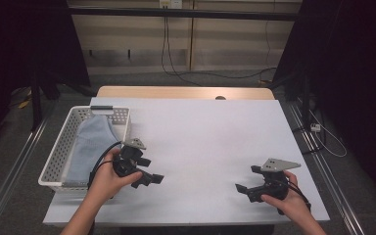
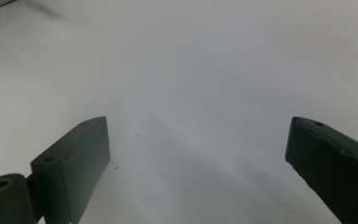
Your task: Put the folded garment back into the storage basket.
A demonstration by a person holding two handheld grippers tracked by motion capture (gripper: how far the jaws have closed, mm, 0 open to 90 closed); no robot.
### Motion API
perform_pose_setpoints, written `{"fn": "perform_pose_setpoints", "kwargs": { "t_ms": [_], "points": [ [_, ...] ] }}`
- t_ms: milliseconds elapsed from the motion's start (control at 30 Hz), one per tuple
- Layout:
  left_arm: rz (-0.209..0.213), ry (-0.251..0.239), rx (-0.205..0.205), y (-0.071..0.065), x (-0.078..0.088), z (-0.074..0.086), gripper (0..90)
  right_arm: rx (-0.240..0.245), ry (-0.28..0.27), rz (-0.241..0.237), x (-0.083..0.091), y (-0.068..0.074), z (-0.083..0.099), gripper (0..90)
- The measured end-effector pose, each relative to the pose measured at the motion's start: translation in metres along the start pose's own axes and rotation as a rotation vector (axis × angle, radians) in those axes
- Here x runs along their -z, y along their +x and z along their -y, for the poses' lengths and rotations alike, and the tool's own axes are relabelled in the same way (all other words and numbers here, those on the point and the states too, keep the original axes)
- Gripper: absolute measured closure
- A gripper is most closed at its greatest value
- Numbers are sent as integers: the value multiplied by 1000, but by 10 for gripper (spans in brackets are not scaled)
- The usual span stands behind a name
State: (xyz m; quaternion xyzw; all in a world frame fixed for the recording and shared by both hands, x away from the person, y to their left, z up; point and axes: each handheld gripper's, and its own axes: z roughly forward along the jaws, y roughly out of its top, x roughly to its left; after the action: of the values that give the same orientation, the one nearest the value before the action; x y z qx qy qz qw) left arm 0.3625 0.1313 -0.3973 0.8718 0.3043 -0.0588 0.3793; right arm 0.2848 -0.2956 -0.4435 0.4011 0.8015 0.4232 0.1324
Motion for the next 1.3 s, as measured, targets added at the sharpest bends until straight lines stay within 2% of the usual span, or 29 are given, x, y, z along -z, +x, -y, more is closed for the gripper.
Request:
{"fn": "perform_pose_setpoints", "kwargs": {
  "t_ms": [533, 600, 1300],
  "points": [
    [27, 7, -46, -2, -2, 13, 130, 0, 4, 3, 5, -1, 5, 63],
    [23, 2, -38, -2, -1, 14, 127, -4, 3, 2, 5, -1, 5, 63],
    [41, 2, -57, -3, 0, 28, 122, -13, 1, 9, 8, -3, 7, 63]
  ]
}}
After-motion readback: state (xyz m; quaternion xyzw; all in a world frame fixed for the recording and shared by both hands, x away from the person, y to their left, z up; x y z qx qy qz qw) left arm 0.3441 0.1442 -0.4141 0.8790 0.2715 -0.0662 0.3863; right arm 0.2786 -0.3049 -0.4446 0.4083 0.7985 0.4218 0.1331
